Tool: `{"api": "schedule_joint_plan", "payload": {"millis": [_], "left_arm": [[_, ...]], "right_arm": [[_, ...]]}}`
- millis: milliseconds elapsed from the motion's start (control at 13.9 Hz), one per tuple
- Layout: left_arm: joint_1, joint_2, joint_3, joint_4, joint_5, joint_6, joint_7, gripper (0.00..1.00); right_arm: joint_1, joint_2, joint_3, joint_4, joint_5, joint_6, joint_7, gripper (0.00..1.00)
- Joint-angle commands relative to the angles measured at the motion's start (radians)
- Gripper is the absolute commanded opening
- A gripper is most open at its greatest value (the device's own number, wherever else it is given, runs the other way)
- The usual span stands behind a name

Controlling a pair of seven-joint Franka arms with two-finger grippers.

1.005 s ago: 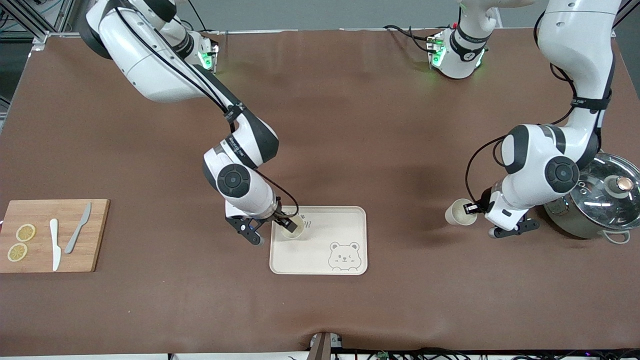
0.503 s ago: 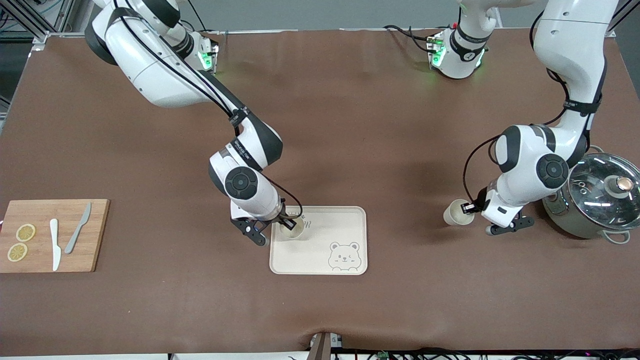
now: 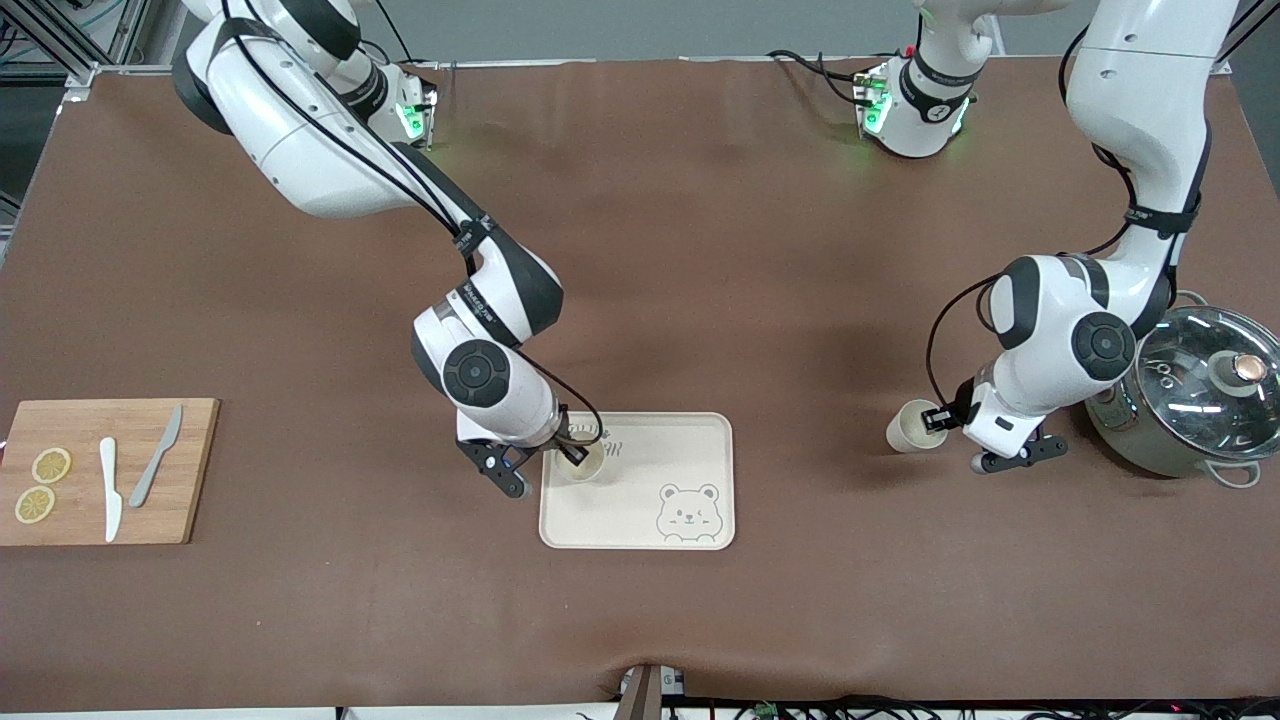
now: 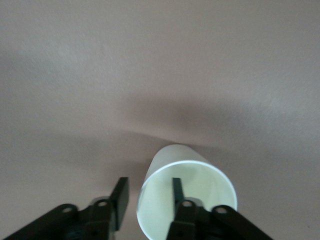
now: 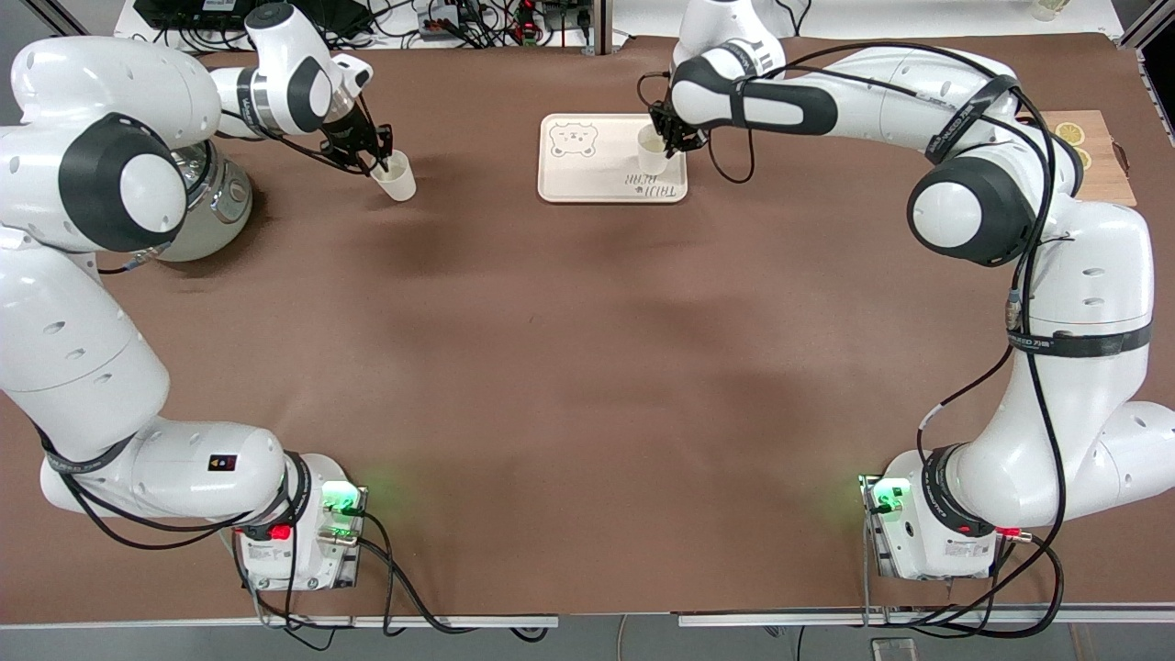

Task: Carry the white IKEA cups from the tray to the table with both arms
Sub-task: 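Place the cup with the right gripper while the left gripper withdraws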

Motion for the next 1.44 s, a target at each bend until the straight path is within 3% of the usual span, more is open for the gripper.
{"api": "schedule_joint_plan", "payload": {"millis": [0,215,503,718,933,1077,1364], "left_arm": [[0.024,-0.067,-0.007,-0.007,0.025,-0.008,0.027,1.0],[0.04,-0.107,-0.004,0.06,0.025,-0.107,0.105,1.0],[0.043,-0.104,-0.007,0.295,0.025,-0.394,0.118,1.0],[0.046,-0.112,-0.007,0.389,0.025,-0.526,0.119,1.0],[0.046,-0.173,-0.008,0.433,0.025,-0.63,0.119,1.0],[0.044,-0.188,-0.009,0.473,0.026,-0.716,0.119,1.0],[0.049,-0.25,0.004,0.487,0.026,-0.759,0.119,1.0]], "right_arm": [[-0.039,-0.012,0.044,0.064,-0.025,-0.137,-0.016,0.0],[-0.076,-0.077,0.039,0.04,0.009,-0.205,-0.114,0.0],[-0.162,-0.233,0.015,-0.169,0.089,-0.194,-0.354,0.0],[-0.202,-0.417,-0.106,-0.38,0.207,-0.192,-0.644,0.0],[-0.209,-0.551,-0.218,-0.562,0.215,-0.188,-0.882,0.0],[-0.237,-0.592,-0.264,-0.626,0.215,-0.182,-1.035,0.0],[-0.234,-0.612,-0.364,-0.724,0.215,-0.098,-1.201,0.0]]}}
